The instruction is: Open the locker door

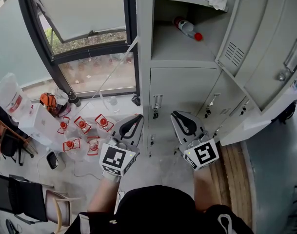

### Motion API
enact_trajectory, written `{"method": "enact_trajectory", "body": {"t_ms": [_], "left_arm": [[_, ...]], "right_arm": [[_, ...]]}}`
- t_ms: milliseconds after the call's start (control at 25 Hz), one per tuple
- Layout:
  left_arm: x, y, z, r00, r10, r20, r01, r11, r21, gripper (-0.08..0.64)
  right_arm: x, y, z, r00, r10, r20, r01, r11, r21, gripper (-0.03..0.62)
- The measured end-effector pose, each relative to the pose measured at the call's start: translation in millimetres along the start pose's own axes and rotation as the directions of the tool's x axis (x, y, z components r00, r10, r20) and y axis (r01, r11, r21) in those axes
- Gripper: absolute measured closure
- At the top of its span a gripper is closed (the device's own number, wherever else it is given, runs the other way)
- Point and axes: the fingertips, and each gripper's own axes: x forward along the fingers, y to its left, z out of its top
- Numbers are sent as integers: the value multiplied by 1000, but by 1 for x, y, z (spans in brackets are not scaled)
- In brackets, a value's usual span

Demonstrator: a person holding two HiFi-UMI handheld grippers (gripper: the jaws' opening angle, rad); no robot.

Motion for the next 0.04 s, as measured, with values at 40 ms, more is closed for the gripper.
{"method": "enact_trajectory", "body": {"t_ms": [40], "left_arm": [[0,0,0,1000,-1,1,1,1000,0,535]], "right_arm": [[0,-1,0,1000,-3,0,3,1000,-8,546]]}}
